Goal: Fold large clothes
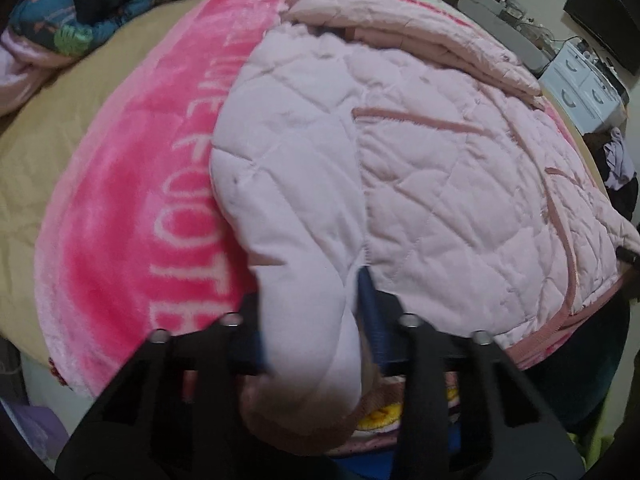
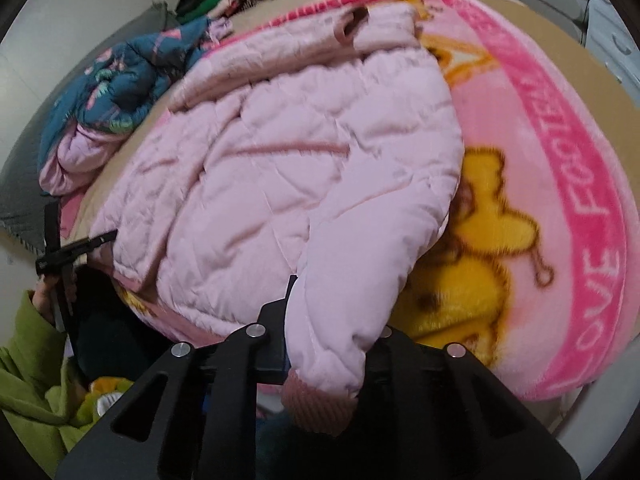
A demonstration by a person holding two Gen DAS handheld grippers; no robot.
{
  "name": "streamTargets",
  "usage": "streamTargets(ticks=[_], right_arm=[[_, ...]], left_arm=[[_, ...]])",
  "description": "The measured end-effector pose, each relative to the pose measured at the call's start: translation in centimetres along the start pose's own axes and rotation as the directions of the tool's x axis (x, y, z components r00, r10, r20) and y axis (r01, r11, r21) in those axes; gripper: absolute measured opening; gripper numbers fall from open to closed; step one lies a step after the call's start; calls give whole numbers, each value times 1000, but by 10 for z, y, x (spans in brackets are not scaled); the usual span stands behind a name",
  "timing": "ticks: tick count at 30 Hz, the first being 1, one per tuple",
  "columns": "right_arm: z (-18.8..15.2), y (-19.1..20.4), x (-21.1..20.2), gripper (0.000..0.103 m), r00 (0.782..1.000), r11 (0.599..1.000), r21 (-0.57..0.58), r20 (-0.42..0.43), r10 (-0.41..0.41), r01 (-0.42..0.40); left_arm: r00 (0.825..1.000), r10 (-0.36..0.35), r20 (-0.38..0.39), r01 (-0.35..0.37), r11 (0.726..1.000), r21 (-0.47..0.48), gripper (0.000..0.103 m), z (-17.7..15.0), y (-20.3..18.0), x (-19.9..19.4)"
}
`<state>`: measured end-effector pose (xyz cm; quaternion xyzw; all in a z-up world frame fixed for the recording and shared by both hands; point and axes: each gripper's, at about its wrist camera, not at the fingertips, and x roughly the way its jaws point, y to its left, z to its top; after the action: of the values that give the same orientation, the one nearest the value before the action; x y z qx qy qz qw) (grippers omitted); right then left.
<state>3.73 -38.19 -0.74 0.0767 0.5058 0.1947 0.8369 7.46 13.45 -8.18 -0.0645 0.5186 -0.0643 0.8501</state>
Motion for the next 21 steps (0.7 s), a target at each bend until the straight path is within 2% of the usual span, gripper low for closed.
streamTargets(ticks=[2, 5, 16, 21], right_arm=[[4, 3, -5, 16, 999, 1000, -5, 35, 9, -9], [11, 7, -13, 15, 996, 1000, -1, 84, 31, -31], [44, 14, -41, 14, 965, 998, 8, 254, 65, -70], [60, 23, -51, 13, 953, 997, -20, 293, 76, -73]], left_arm=[[999, 4, 35, -5, 1000, 18, 12, 3, -5, -10], [997, 6, 82, -8, 999, 32, 9, 10, -12, -22], [975, -25, 221, 16, 999, 44, 7, 42, -26, -64], [961, -45, 273, 34, 998, 44, 7, 58, -35, -78]])
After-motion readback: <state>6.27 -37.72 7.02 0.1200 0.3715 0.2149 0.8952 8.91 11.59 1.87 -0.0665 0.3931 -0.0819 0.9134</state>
